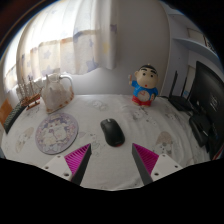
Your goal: Arrange mouse
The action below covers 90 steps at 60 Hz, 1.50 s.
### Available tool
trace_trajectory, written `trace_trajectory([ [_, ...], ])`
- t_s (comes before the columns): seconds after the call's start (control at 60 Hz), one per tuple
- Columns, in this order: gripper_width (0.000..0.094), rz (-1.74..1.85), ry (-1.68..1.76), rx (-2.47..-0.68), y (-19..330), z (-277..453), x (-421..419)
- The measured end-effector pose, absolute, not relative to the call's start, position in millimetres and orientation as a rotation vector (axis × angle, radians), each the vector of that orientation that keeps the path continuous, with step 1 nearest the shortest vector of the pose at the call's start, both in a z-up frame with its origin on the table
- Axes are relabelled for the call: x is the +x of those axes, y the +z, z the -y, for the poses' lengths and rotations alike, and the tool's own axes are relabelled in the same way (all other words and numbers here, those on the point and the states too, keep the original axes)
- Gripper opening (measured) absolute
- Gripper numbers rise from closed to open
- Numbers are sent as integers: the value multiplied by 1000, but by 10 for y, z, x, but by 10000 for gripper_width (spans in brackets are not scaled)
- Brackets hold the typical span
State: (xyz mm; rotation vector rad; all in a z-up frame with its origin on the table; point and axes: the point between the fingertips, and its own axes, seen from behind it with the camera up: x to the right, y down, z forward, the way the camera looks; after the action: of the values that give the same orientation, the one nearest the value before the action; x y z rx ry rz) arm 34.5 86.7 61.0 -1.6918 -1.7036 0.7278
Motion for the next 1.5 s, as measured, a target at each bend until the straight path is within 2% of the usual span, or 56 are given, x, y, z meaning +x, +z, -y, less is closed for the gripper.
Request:
trace_trajectory([
  [0.4, 846, 1727, 716, -1710, -94, -1115, -577],
  [0.767, 853, 1737, 751, -1720, -178, -1191, -1054],
  [0.9, 686, 1750, 754, -1713, -180, -1146, -1097],
  [0.967, 506, 1754, 757, -1714, -177, -1130, -1102],
  [1.083, 460, 1746, 729, -1731, -170, -1151, -1108],
  [1.167, 450, 1713, 716, -1754, -73, -1196, -1121],
  [1.3, 450, 1667, 724, -1738, 456, -1107, -1136],
  [1.417, 449, 1660, 789, -1708, 968, -686, -1115],
  [1.5, 449, 1678, 856, -1710, 1168, -189, -1049],
])
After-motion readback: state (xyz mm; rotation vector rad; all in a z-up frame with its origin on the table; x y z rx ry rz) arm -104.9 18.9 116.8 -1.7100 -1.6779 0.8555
